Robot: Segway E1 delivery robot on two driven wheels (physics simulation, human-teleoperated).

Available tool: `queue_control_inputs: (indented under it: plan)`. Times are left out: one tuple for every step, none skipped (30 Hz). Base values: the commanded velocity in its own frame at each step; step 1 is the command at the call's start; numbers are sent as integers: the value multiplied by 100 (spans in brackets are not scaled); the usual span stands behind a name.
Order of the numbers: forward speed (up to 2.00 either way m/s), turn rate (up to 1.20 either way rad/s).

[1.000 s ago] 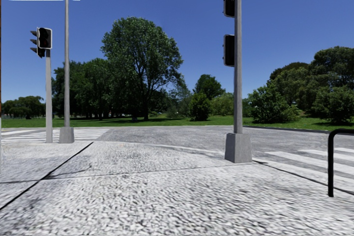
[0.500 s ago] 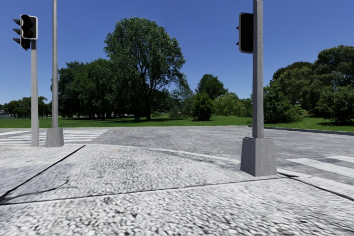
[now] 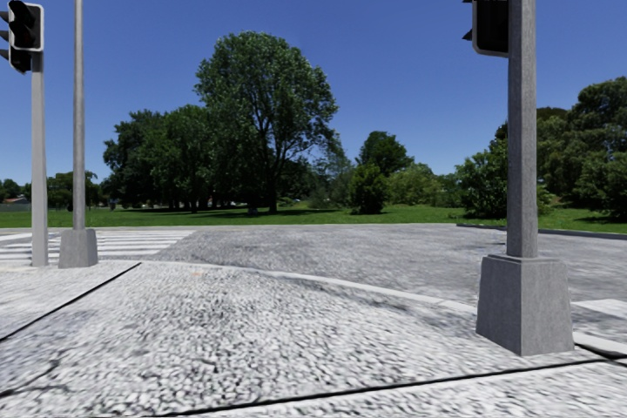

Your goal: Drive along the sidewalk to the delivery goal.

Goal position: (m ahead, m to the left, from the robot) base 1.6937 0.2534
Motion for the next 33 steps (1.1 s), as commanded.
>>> queue_control_inputs:
  plan:
    - [142,20]
    - [142,20]
    - [142,20]
    - [142,20]
    - [142,20]
    - [142,20]
    - [142,20]
    - [142,20]
    - [142,20]
    - [142,20]
    - [141,20]
    - [141,20]
    - [137,20]
    - [135,20]
    - [134,20]
    - [134,20]
    - [133,20]
    - [132,20]
    - [131,20]
    - [128,19]
    - [128,19]
    - [126,11]
    - [126,4]
    - [126,4]
    - [124,0]
    - [121,0]
    - [114,0]
    - [114,0]
    - [99,0]
    - [67,0]
    - [24,0]
    - [24,0]
    - [0,0]
